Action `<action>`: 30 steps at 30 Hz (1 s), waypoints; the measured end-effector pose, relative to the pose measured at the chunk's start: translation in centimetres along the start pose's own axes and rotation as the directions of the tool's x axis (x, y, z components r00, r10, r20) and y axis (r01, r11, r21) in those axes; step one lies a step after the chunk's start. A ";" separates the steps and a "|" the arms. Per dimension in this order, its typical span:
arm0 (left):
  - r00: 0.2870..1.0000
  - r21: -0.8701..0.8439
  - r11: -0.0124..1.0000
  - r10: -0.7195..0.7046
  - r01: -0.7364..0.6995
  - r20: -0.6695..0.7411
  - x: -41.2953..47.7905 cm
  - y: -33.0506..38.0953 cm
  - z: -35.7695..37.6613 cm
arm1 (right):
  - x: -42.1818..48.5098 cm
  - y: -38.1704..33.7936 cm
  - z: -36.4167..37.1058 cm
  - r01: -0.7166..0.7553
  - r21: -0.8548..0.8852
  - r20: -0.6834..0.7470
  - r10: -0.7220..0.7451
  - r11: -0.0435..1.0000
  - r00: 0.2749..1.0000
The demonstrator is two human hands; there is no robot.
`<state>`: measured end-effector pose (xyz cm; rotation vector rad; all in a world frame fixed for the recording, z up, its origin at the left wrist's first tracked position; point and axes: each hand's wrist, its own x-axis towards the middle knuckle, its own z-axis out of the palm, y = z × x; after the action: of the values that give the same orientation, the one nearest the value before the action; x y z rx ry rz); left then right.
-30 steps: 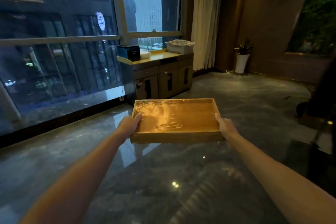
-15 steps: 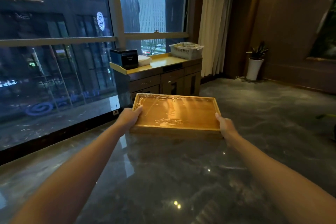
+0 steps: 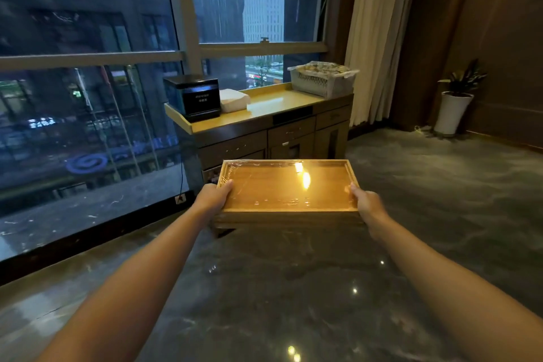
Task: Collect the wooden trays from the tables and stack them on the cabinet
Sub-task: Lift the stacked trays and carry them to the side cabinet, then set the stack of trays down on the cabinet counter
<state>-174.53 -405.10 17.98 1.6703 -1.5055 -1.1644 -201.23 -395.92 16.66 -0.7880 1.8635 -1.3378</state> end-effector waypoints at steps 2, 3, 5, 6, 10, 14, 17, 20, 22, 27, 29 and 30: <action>1.000 0.010 1.000 -0.020 0.020 -0.012 5.6 2.4 1.8 | 6.8 -1.8 0.8 0.004 -0.008 0.017 -0.004 1.000 1.000; 1.000 0.009 1.000 -0.019 0.019 -0.018 8.4 3.8 2.5 | 10.1 -2.9 1.2 0.009 -0.011 0.028 -0.009 1.000 1.000; 1.000 -0.002 1.000 -0.010 0.010 -0.026 14.0 6.9 4.0 | 16.5 -5.1 1.8 0.032 -0.007 0.050 -0.031 0.999 0.998; 0.999 -0.006 1.000 -0.007 0.006 -0.034 16.7 8.5 4.7 | 19.6 -6.2 2.1 0.039 -0.006 0.054 -0.038 0.999 0.998; 0.999 0.009 1.000 0.027 -0.027 -0.043 26.9 13.5 7.3 | 30.8 -9.6 3.6 0.048 -0.008 0.057 -0.048 0.999 0.997; 0.999 0.009 1.000 0.024 -0.024 -0.045 38.4 16.6 10.7 | 42.7 -11.2 5.9 0.050 -0.027 0.059 -0.048 0.998 0.997; 0.999 -0.003 1.000 0.010 -0.011 -0.053 47.9 18.6 13.5 | 52.2 -12.6 8.2 0.041 -0.045 0.057 -0.039 0.998 0.998; 1.000 -0.025 1.000 0.006 -0.007 -0.023 57.8 21.4 15.7 | 62.1 -15.0 10.5 0.017 -0.065 0.058 -0.013 0.998 0.998; 1.000 -0.030 1.000 0.001 -0.001 -0.009 63.8 23.9 16.6 | 68.3 -17.0 12.0 0.004 -0.071 0.064 0.000 0.997 0.998; 0.999 -0.039 0.999 -0.021 0.019 -0.040 76.9 30.3 18.9 | 82.4 -22.1 14.8 0.011 -0.087 0.070 -0.005 0.996 0.998; 0.997 -0.022 0.999 -0.044 0.043 -0.057 81.7 31.9 20.1 | 87.8 -23.5 15.9 0.015 -0.089 0.075 -0.008 0.996 0.997; 0.996 -0.022 0.998 -0.052 0.051 -0.070 84.0 32.5 20.8 | 90.5 -24.0 16.4 0.015 -0.087 0.080 -0.008 0.996 0.997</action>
<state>-210.07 -490.45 19.54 1.7278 -1.4114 -1.1319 -237.50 -483.79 18.84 -0.8859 1.8677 -1.2209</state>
